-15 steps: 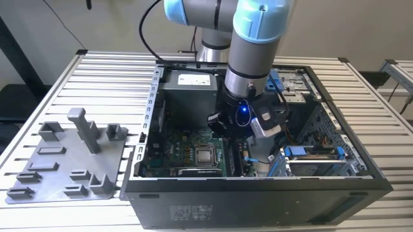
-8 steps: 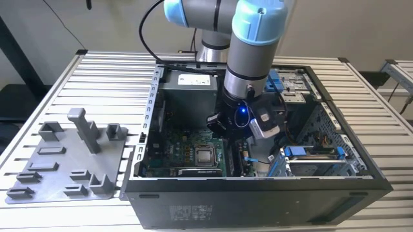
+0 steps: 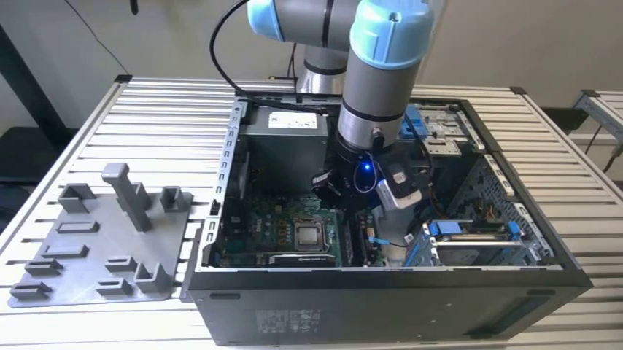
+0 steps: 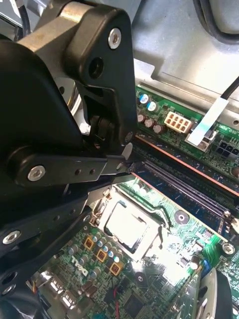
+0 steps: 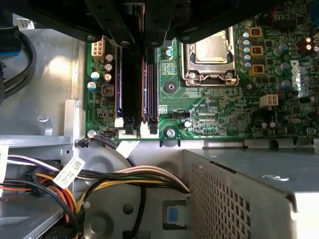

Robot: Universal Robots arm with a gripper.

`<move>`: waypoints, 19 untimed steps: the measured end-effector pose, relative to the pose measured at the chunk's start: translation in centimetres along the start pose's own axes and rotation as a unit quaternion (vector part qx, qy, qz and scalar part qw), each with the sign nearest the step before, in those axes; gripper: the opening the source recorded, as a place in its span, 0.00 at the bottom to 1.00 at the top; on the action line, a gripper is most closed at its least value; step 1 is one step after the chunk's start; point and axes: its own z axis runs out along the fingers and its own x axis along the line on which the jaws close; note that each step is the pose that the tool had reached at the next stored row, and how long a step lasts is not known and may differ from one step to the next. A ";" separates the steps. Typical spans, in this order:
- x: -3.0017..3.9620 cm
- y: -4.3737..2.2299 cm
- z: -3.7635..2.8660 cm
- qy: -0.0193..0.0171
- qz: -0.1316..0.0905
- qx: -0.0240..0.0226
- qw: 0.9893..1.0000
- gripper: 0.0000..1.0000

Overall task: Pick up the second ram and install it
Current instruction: 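Insert the second ram into the second slot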

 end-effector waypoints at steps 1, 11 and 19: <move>0.00 0.00 0.00 0.000 0.000 0.000 1.000 0.14; -0.03 0.01 0.17 -0.001 -0.018 -0.001 1.000 0.14; -0.03 0.03 0.76 0.000 -0.018 -0.012 1.000 0.14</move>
